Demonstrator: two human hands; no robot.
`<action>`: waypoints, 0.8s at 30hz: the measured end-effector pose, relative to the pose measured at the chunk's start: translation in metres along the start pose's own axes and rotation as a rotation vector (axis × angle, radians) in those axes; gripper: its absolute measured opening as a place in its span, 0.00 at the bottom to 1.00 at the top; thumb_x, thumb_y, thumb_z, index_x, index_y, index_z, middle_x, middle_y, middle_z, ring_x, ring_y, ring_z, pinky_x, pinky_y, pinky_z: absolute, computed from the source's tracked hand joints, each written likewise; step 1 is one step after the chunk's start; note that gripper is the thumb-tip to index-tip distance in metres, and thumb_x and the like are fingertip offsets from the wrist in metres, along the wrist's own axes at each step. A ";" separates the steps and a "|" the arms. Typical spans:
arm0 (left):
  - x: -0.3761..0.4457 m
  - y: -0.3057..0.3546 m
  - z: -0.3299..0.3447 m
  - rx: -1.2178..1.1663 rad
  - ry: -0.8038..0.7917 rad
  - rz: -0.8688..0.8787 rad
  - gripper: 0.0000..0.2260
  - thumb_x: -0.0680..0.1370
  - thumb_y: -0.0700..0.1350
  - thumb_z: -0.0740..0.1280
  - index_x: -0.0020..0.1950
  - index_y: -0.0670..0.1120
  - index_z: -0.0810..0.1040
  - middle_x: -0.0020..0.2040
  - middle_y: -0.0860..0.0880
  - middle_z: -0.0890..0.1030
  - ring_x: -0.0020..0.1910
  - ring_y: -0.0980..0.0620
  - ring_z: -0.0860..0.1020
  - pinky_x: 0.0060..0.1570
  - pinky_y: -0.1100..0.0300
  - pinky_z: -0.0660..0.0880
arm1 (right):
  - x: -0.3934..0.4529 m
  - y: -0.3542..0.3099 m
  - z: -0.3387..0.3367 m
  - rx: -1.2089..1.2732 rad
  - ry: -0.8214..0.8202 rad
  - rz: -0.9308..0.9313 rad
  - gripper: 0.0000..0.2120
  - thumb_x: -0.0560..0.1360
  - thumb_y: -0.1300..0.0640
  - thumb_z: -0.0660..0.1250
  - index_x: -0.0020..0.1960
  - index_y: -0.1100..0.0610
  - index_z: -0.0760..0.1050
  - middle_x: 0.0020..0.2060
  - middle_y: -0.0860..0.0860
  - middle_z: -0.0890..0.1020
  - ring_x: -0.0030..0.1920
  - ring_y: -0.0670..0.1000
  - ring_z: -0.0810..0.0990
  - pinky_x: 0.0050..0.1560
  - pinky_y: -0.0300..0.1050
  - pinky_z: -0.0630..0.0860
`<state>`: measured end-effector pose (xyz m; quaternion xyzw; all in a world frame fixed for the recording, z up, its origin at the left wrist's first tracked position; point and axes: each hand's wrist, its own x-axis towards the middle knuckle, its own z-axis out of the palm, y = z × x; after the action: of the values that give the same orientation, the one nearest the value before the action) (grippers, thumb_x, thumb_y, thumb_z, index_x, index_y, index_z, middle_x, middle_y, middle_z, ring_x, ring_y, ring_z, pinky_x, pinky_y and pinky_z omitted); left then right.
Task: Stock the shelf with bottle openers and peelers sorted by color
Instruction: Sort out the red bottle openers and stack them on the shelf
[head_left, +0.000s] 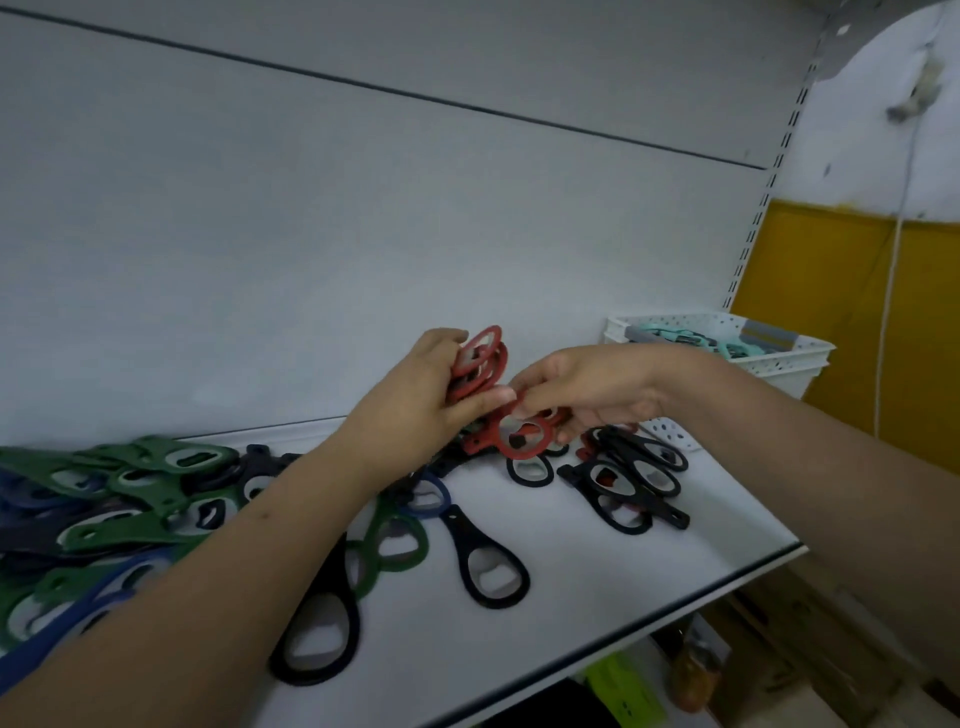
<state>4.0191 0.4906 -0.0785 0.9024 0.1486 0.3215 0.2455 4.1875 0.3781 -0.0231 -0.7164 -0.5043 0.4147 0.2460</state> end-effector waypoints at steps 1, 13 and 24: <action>-0.001 0.002 0.001 -0.048 -0.053 0.017 0.23 0.72 0.66 0.63 0.59 0.53 0.73 0.55 0.57 0.73 0.48 0.64 0.74 0.47 0.72 0.68 | 0.004 0.002 0.002 0.015 -0.009 -0.006 0.12 0.81 0.60 0.64 0.63 0.63 0.76 0.45 0.50 0.83 0.44 0.46 0.78 0.42 0.37 0.75; -0.006 -0.003 0.004 0.165 -0.344 -0.124 0.28 0.64 0.62 0.79 0.49 0.53 0.64 0.44 0.57 0.75 0.40 0.60 0.73 0.35 0.65 0.66 | 0.025 0.019 0.027 0.541 0.130 -0.089 0.16 0.79 0.66 0.66 0.65 0.71 0.74 0.53 0.61 0.83 0.46 0.50 0.85 0.48 0.37 0.82; -0.004 -0.025 0.005 0.043 -0.181 -0.138 0.12 0.77 0.56 0.70 0.51 0.50 0.75 0.39 0.53 0.79 0.36 0.58 0.77 0.36 0.65 0.70 | 0.010 0.012 0.032 0.639 0.221 -0.171 0.17 0.83 0.53 0.59 0.61 0.66 0.76 0.50 0.62 0.85 0.51 0.55 0.86 0.54 0.44 0.82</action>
<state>4.0164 0.5076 -0.0972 0.9204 0.1947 0.2177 0.2601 4.1688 0.3811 -0.0532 -0.5989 -0.3773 0.4496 0.5449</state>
